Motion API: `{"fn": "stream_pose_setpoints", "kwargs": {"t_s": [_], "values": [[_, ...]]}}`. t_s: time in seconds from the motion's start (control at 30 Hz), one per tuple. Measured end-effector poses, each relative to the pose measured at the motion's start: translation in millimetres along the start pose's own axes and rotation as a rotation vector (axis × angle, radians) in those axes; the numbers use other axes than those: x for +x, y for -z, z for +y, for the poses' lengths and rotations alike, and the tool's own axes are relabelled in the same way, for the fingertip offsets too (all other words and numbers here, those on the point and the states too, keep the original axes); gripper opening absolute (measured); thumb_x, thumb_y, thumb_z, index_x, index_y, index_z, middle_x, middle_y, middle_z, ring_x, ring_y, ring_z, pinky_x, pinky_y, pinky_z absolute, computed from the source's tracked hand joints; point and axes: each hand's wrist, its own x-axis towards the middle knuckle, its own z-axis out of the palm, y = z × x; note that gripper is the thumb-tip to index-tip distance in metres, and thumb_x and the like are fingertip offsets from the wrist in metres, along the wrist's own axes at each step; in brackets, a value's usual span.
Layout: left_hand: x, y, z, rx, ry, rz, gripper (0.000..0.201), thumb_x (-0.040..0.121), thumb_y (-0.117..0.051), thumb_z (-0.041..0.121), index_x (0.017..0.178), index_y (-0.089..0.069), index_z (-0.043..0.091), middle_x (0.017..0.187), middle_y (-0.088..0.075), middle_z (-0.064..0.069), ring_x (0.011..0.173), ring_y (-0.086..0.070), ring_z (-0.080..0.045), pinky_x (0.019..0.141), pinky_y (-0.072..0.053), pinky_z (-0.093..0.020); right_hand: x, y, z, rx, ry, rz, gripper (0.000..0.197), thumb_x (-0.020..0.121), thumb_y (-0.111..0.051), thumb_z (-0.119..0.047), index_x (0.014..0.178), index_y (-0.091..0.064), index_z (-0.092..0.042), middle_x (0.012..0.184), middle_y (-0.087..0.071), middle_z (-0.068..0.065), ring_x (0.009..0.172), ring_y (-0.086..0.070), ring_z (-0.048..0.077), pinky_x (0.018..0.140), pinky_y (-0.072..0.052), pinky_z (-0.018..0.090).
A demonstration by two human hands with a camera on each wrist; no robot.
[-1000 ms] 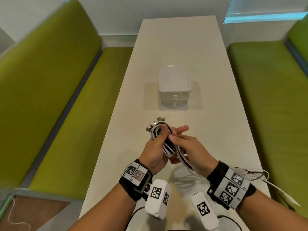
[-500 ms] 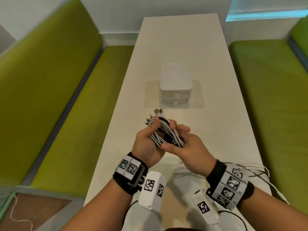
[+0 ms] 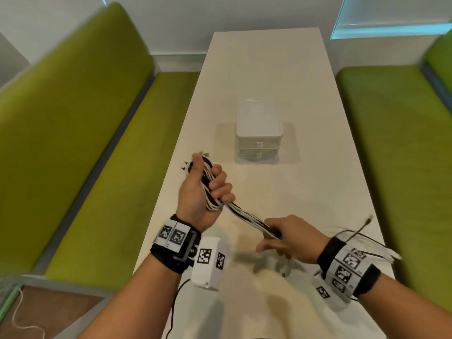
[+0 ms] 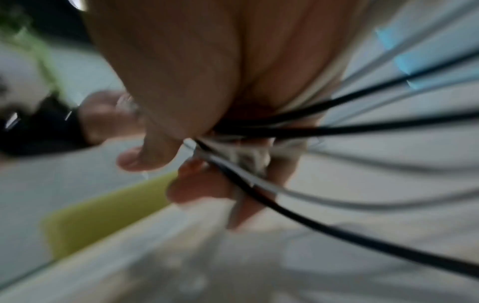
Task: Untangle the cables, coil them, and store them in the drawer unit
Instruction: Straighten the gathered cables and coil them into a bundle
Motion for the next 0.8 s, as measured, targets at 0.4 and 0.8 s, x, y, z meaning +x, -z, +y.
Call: {"fn": "stream_pose_setpoints", "kwargs": {"t_s": [0.4, 0.8], "values": [[22, -7, 6, 0.397, -0.276, 0.281, 0.048, 0.074, -0.061, 0.063, 0.076, -0.051, 0.016, 0.057, -0.038, 0.001, 0.046, -0.037, -0.016, 0.049, -0.044, -0.03, -16, -18, -58, -0.384, 0.125, -0.101, 0.02, 0.107, -0.042, -0.036, 0.097, -0.044, -0.019, 0.096, -0.065, 0.009, 0.086, -0.062, 0.034, 0.075, -0.047, 0.044], [-13, 20, -55, 0.628, 0.307, -0.213, 0.098, 0.055, -0.052, 0.097, 0.103, -0.061, 0.013, 0.077, -0.055, -0.002, 0.06, -0.053, -0.014, 0.058, -0.049, -0.03, -6, 71, -72, -0.254, 0.38, 0.203, 0.026, 0.093, -0.069, -0.032, 0.116, -0.071, -0.043, 0.093, -0.067, -0.016, 0.089, -0.062, 0.008, 0.078, -0.049, 0.036]]}}
